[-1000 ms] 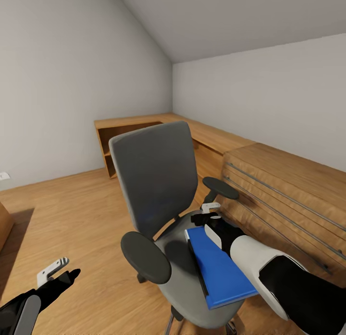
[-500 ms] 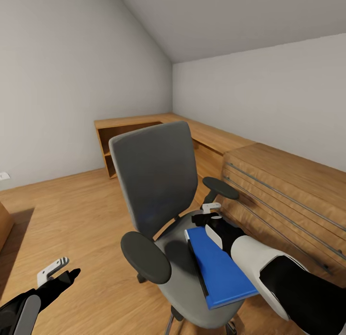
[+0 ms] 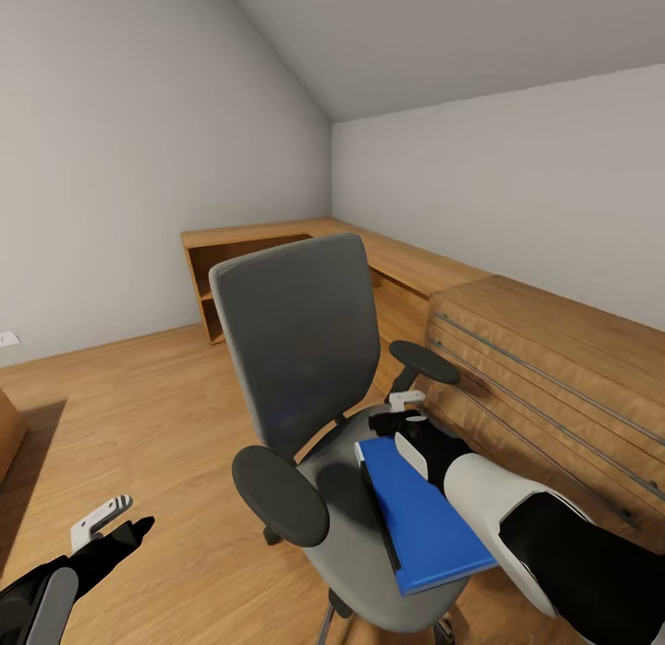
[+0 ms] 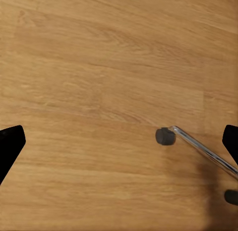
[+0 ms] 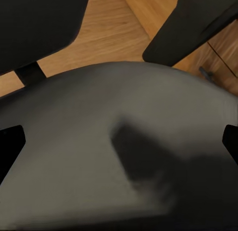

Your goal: In the bedroom, organize the workspace by keeping the computer under the desk, ensuring the monitor is on the desk, placing the keyboard on the desk next to the monitor, placing the mouse on the desk next to the keyboard, moving the folder from the swivel chair onto the desk next to the mouse, stacking the notebook on top of the folder with the pen on top of the notebook, and positioning the swivel chair next to the desk.

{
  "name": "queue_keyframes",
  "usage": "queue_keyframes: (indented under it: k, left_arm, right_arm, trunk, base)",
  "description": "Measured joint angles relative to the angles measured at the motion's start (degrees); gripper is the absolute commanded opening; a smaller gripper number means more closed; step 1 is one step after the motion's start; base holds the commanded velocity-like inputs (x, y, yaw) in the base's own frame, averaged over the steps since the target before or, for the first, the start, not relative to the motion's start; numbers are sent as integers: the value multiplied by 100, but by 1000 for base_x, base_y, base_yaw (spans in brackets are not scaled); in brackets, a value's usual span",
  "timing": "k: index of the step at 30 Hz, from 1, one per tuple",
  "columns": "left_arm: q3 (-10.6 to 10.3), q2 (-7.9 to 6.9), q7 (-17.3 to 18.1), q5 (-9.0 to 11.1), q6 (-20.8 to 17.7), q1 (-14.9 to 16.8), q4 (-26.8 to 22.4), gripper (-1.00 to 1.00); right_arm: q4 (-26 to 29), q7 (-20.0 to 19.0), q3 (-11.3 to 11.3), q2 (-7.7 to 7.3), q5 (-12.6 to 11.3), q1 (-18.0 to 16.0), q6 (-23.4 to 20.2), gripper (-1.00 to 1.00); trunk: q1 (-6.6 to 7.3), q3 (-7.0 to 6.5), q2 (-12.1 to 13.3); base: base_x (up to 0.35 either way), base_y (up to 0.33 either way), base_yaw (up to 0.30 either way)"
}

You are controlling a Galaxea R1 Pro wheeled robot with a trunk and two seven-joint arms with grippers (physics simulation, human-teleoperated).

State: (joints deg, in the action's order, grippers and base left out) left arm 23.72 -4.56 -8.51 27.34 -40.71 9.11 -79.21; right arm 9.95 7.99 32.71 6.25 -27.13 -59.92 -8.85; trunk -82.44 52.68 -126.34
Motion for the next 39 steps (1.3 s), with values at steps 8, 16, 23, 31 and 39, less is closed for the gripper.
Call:
queue_keyframes:
  k: [8, 16, 23, 31, 39]
  left_arm:
    - [0, -2, 0, 0, -1, 0, -2, 100]
    - [0, 0, 0, 1, 0, 0, -9, 100]
    - [0, 0, 0, -1, 0, 0, -8, 100]
    - [0, 0, 0, 5, -1, 0, -8, 100]
    - [0, 0, 1, 0, -8, 0, -8, 100]
  right_arm:
    - [6, 0, -19, 1, -19, 0, -258, 100]
    - [4, 0, -15, 1, -6, 0, -574, 100]
    - [43, 2, 22, 2, 60, -5, -641, 100]
    - [107, -1, 36, 2, 33, -3, -651, 100]
    - [113, 0, 24, 3, 12, -2, -651, 100]
  trunk:
    - [0, 0, 0]
    - [0, 0, 0]
    - [-108, 88, -200]
    - [-153, 125, -282]
    - [-153, 125, -282]
  base:
    - [0, 0, 0]
    - [0, 0, 0]
    - [0, 0, 0]
    - [0, 0, 0]
    - [0, 0, 0]
